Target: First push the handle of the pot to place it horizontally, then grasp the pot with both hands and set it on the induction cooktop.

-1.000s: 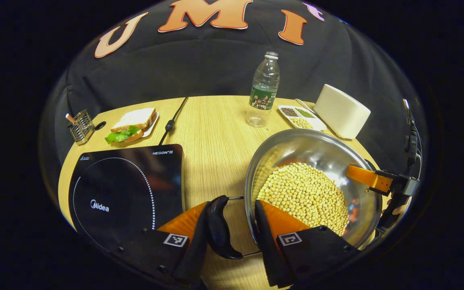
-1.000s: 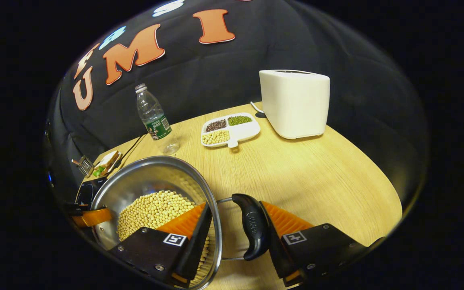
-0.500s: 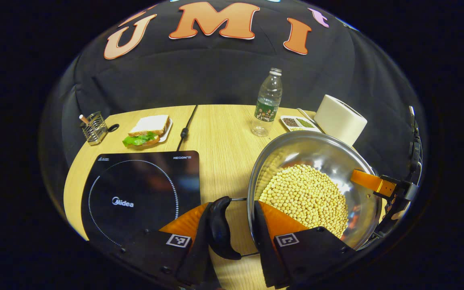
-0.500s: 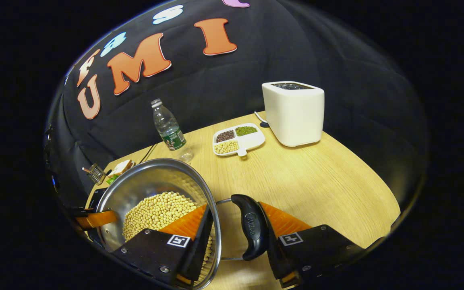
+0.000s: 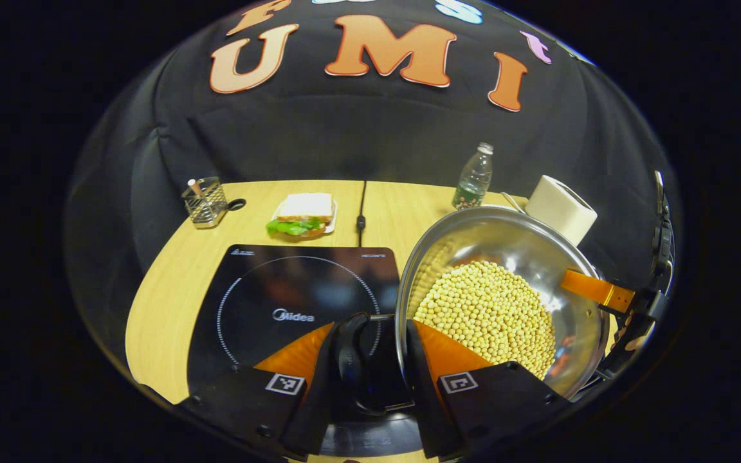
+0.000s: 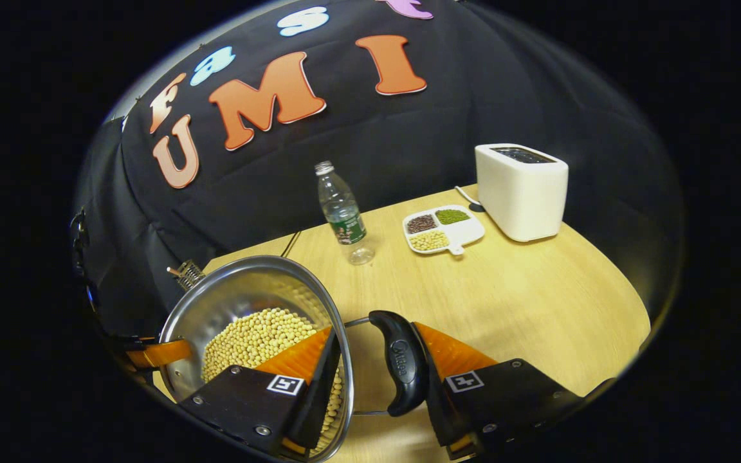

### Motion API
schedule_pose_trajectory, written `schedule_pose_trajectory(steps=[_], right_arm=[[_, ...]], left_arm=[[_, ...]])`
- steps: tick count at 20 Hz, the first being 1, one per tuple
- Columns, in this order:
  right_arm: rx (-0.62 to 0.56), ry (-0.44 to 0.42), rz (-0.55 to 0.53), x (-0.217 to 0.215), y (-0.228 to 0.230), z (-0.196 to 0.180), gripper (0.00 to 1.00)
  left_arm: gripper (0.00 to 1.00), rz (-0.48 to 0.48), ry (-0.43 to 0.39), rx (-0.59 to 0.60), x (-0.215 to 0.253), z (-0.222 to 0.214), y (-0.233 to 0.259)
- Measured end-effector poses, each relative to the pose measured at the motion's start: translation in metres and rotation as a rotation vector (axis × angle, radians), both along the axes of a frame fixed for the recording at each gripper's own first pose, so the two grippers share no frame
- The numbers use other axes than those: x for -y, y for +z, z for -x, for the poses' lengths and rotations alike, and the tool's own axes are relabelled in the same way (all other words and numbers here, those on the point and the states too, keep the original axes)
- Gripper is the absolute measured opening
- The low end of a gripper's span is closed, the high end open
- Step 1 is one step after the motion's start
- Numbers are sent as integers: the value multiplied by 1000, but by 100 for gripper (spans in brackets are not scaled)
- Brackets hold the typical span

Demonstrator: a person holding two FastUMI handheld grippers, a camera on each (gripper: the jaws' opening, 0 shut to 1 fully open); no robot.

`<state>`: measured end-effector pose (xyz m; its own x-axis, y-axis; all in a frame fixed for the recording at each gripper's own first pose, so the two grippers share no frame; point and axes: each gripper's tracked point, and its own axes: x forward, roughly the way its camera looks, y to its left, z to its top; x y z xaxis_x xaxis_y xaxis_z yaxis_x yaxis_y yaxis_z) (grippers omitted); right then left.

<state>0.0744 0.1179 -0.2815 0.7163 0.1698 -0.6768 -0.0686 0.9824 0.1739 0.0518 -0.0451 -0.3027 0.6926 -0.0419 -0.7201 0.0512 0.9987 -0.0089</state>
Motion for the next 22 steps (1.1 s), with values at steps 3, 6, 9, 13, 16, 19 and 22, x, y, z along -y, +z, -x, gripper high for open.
schedule_pose_trajectory(steps=[3, 6, 9, 13, 16, 19, 22], right_arm=[[-2, 34, -2, -28, -1, 1, 65], [-8, 62, -10, -56, -4, 1, 65], [-19, 84, -20, -81, -7, 3, 65], [-31, 103, -34, -108, -13, 0, 65], [-48, 115, -46, -128, -20, -1, 65], [-60, 122, -57, -145, -27, -1, 65], [-83, 128, -66, -163, -37, -3, 65]], left_arm=[[60, 4, 30, -8, -29, 6, 4], [62, 1, 56, -10, -55, 7, 4], [62, 2, 79, -15, -79, 8, 3], [62, -15, 92, -17, -107, 8, 5], [60, -19, 106, -29, -125, 6, 5], [62, -25, 114, -34, -143, 3, 1], [60, -20, 126, -55, -162, 0, -5]])
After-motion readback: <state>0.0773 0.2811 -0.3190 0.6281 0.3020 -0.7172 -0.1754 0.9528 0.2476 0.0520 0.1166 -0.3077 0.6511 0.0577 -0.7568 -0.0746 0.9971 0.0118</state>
